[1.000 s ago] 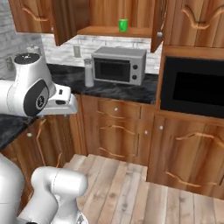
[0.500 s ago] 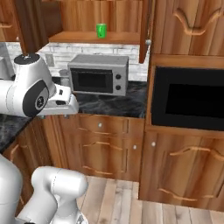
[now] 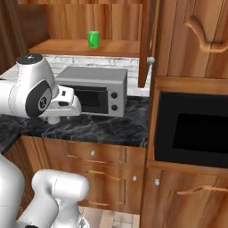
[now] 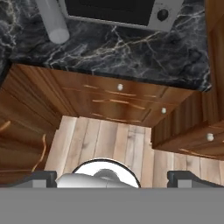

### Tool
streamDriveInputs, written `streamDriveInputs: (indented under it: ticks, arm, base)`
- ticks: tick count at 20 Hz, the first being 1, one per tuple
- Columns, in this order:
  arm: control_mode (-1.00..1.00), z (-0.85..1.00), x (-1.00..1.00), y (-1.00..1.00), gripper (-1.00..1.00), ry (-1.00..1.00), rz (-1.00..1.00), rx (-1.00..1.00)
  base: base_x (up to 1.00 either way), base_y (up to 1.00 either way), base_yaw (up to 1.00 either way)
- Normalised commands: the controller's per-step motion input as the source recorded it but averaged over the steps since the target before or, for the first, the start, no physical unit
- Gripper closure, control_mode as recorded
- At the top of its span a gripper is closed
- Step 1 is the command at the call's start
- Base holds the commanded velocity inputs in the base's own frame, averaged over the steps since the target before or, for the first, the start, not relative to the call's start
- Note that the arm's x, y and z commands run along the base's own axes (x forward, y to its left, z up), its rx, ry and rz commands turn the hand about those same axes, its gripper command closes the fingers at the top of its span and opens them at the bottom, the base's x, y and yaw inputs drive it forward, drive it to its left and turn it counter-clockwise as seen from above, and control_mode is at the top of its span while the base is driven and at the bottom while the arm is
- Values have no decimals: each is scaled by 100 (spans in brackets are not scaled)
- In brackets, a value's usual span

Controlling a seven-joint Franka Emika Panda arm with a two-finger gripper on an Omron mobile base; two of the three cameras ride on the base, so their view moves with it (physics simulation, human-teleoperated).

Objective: There is a tray on the dining counter. Grab the cup, mug, and pitcher and place them on the tray. The pitcher may be placed next to the tray if it cannot fit the tray.

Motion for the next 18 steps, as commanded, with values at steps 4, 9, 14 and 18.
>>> streamDriveInputs:
  ticks: [4,9,14,18]
  arm:
    - [100,0,0,0,-100,0,0,0]
    - [100,0,0,0,-100,0,0,0]
    - [100,0,0,0,-100,0,0,0]
    - [100,0,0,0,-100,0,0,0]
  base:
    - [54,30,0]
    - [54,39,0]
    - [55,28,0]
    - [56,23,0]
